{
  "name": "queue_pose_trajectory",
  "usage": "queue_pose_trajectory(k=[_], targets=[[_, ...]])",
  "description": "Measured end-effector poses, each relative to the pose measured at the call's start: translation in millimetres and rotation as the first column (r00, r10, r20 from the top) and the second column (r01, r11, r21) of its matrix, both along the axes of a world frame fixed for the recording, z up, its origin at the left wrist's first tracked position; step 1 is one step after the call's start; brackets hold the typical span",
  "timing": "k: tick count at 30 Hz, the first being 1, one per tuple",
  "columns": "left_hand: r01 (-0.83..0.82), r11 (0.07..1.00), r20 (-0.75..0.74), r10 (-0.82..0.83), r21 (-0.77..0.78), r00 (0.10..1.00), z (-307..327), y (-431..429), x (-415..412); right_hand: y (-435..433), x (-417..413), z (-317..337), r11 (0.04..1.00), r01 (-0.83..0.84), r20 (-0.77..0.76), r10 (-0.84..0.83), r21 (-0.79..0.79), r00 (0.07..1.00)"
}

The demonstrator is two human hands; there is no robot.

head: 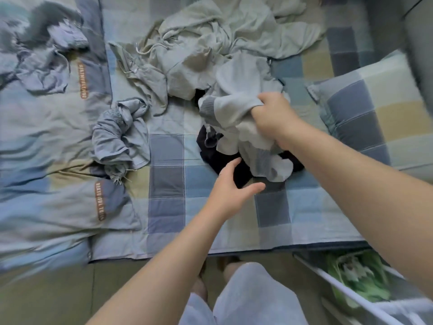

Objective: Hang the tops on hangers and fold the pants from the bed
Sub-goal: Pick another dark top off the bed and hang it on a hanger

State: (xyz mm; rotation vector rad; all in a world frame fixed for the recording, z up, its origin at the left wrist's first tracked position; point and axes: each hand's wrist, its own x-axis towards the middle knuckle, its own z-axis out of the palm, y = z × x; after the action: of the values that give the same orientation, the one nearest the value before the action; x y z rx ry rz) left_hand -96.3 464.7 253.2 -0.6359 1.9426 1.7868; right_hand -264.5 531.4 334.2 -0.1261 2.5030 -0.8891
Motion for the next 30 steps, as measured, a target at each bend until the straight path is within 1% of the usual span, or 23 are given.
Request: queue_pose_trajectory(k=[2,4,5,7,9,10,11,12,13,14,15,16,17,18,20,21,22,24,25,26,27,28,30], targets=[[-0.069,0.998,-0.035,0.069,-0.007,0.997,30,-7,6,-11,21,35,0.978,0.137,0.096,-0.123,-0.156,0.988],[-0.149,0.988,-0.081,0.147,-0.026,0.986,53,-20,9,-19,44,64,0.94,0.223,0.169,-0.184,-0.256,0.968],[-0.159,0.986,-0.096,0.154,-0.046,0.983,63,-27,11,-21,55,76,0.92,0.259,0.196,-0.207,-0.294,0.959],[-0.126,0.983,-0.11,0.111,-0.136,0.988,80,-40,18,-26,74,96,0.87,0.339,0.249,-0.261,-0.357,0.933],[-0.118,0.965,-0.149,0.084,-0.236,0.985,88,-52,25,-28,88,111,0.809,0.422,0.298,-0.319,-0.408,0.9],[-0.134,0.957,-0.173,0.091,-0.258,0.981,92,-57,29,-28,94,118,0.769,0.461,0.334,-0.335,-0.443,0.881],[-0.162,0.96,-0.203,0.115,-0.229,0.972,96,-61,33,-27,99,124,0.721,0.492,0.373,-0.337,-0.488,0.864],[-0.19,0.971,-0.224,0.155,-0.147,0.962,101,-64,37,-25,103,128,0.668,0.51,0.408,-0.322,-0.541,0.854],[-0.223,0.974,-0.234,0.211,-0.027,0.949,108,-67,40,-22,106,132,0.618,0.519,0.44,-0.292,-0.591,0.849],[-0.258,0.964,-0.242,0.264,0.059,0.933,116,-69,42,-18,109,135,0.577,0.517,0.457,-0.26,-0.632,0.85],[-0.295,0.947,-0.248,0.318,0.129,0.915,125,-71,43,-12,111,136,0.55,0.508,0.461,-0.236,-0.662,0.856],[-0.336,0.92,-0.248,0.379,0.2,0.891,133,-74,42,-5,113,135,0.543,0.491,0.453,-0.215,-0.681,0.865],[-0.374,0.888,-0.237,0.437,0.268,0.868,141,-77,42,2,116,131,0.565,0.464,0.43,-0.203,-0.682,0.88],[-0.399,0.866,-0.22,0.47,0.3,0.855,147,-82,41,9,120,125,0.606,0.436,0.397,-0.207,-0.666,0.894],[-0.438,0.848,-0.159,0.496,0.298,0.853,157,-90,41,20,132,109,0.696,0.387,0.327,-0.226,-0.605,0.917],[-0.467,0.836,-0.117,0.515,0.288,0.85,161,-94,42,25,140,100,0.74,0.345,0.3,-0.2,-0.578,0.933],[-0.494,0.823,-0.083,0.534,0.281,0.842,165,-97,44,28,149,92,0.783,0.275,0.28,-0.134,-0.558,0.951],[-0.523,0.801,-0.04,0.556,0.291,0.83,169,-100,49,32,167,79,0.849,0.089,0.261,0.059,-0.521,0.964],[-0.53,0.792,-0.013,0.56,0.302,0.829,172,-101,53,32,175,73,0.856,0.023,0.266,0.135,-0.516,0.954],[-0.538,0.781,0.018,0.562,0.318,0.827,174,-102,57,30,182,67,0.851,0.0,0.271,0.167,-0.525,0.948],[-0.541,0.771,0.046,0.56,0.335,0.827,177,-103,60,29,187,61,0.846,0.02,0.272,0.148,-0.532,0.951],[-0.531,0.771,0.065,0.546,0.351,0.835,178,-106,63,26,190,56,0.848,0.066,0.267,0.091,-0.526,0.959],[-0.486,0.792,0.061,0.501,0.37,0.863,182,-112,66,21,192,53,0.848,0.121,0.22,-0.005,-0.516,0.976]])
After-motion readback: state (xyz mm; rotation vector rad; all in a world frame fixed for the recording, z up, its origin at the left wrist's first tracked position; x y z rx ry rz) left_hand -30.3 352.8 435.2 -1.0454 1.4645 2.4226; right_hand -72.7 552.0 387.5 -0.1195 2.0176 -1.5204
